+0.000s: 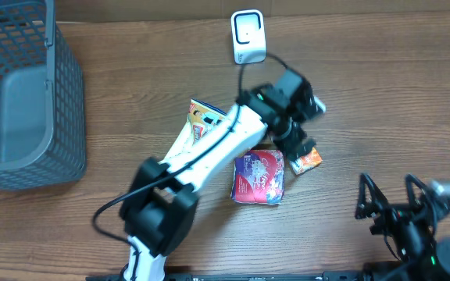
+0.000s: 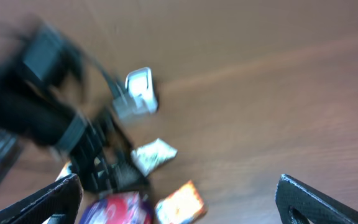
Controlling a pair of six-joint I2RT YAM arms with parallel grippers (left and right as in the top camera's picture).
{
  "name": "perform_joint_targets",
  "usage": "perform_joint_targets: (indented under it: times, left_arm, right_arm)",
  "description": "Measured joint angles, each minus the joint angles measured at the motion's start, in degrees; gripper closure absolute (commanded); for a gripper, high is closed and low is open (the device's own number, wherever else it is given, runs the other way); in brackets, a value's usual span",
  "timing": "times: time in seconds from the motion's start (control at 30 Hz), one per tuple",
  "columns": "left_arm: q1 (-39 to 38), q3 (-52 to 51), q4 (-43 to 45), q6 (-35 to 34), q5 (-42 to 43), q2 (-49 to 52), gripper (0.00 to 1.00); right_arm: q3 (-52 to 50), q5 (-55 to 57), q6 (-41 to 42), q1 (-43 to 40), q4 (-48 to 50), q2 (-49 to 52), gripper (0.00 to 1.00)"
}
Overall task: Scan the item barcode
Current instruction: 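Raise the left arm away and reach the right gripper toward the orange box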
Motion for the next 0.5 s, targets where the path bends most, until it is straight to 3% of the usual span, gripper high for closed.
perform_joint_targets:
  times: [0.17,0.2,0.23,0.27,0.3,0.33,0.37,0.43,0.47,0.5]
  left_arm:
    - [6.1,10.4,-4.0,-0.4,-1.9,-8.8,0.00]
    - [7.4,11.8,-4.1,-0.5,-2.1,-10.6,0.00]
    - [8.6,12.7,-4.1,-0.5,-2.4,-12.6,0.00]
    - [9.9,13.5,-4.4,-0.6,-2.6,-14.8,0.00]
    - [10.9,14.1,-5.1,-0.7,-2.7,-16.8,0.00]
    - [11.7,14.4,-6.1,-0.8,-2.8,-18.4,0.00]
    - [12.3,14.5,-7.0,-0.8,-2.8,-19.8,0.00]
    - [13.3,14.7,-9.0,-0.9,-2.8,-21.8,0.00]
    - [13.7,14.7,-9.9,-0.9,-2.8,-22.2,0.00]
    - [14.0,14.7,-10.7,-1.0,-2.8,-22.3,0.00]
  right_arm:
    - [-0.3,-13.4,2.1,0.0,1.3,8.5,0.02]
    - [-0.5,-15.0,2.3,0.0,2.2,9.2,0.28]
    - [-0.6,-16.2,2.6,0.0,3.2,9.9,0.21]
    - [-0.7,-17.2,2.5,0.0,4.5,10.6,0.00]
    - [-0.7,-18.0,2.5,0.0,5.5,11.3,0.00]
    - [-0.7,-18.5,2.6,0.0,6.6,12.1,0.07]
    - [-0.7,-18.8,2.7,0.0,7.7,12.9,0.39]
    - [-0.7,-19.2,2.6,0.0,10.0,14.6,0.85]
    - [-0.7,-19.5,2.8,0.0,11.2,15.8,0.96]
    - [-0.7,-19.8,3.2,0.0,12.0,17.0,0.96]
